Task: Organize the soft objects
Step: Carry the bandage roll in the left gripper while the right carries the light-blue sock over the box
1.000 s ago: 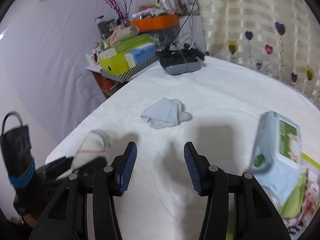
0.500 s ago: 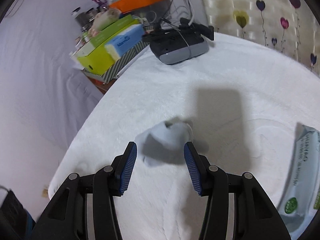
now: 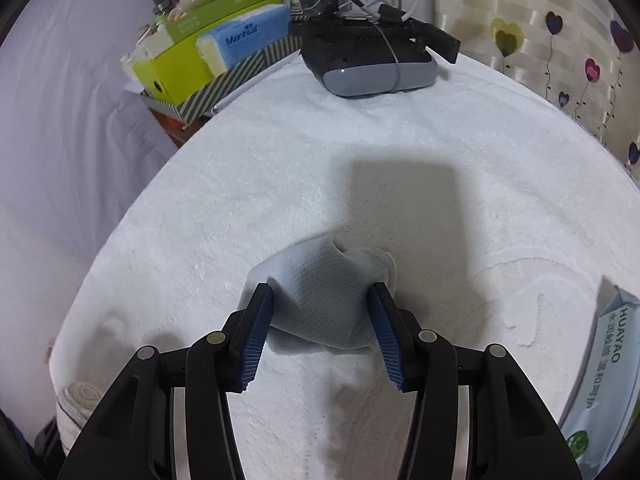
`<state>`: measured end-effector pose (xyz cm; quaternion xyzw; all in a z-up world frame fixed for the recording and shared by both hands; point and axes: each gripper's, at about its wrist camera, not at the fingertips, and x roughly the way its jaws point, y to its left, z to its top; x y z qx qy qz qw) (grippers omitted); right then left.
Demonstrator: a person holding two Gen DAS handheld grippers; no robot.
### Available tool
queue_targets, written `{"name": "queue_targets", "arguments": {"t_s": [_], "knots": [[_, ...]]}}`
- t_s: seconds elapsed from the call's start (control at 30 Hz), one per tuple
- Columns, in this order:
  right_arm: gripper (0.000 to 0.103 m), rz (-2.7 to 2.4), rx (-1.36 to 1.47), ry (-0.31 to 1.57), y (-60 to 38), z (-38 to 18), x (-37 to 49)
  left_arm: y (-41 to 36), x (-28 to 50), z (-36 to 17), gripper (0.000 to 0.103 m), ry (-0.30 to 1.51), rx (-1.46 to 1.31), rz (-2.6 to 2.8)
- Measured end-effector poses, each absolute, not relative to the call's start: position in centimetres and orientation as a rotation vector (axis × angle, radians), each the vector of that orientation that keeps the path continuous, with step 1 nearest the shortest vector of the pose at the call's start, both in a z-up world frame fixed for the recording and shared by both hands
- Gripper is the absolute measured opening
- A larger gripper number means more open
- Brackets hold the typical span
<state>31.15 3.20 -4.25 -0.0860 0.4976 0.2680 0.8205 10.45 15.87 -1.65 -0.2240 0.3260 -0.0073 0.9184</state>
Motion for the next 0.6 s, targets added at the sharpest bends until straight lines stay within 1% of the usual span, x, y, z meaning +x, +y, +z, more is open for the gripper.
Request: {"name": "queue_targets", "arguments": {"t_s": [0.03, 0.1, 0.2, 0.37, 0.6], "knots": [[0.040, 0.571, -0.190, 1.056, 3.2, -4.2, 31.1, 15.8, 10.4, -1.6, 0.042, 0.670, -0.460, -0.015], [0.029, 0.580, -0.203, 1.038, 3.1, -3.9, 30.7, 15.7, 10.3, -1.6, 0.042, 0.670, -0.458, -0.015], [0.023, 0.600, -0.197, 1.006, 2.6, -3.1, 29.8, 15.3, 10.2, -1.3, 0.042, 0.667, -0.449, -0.018], [0.023, 0.636, -0.178, 0.946, 1.0, -1.2, 27.2, 14.4, 9.7, -0.7, 0.042, 0.656, -0.438, -0.030], [0.023, 0.713, -0.103, 0.834, -2.8, 2.0, 21.5, 12.3, 8.3, 0.6, 0.042, 0.638, -0.408, -0.064]]}}
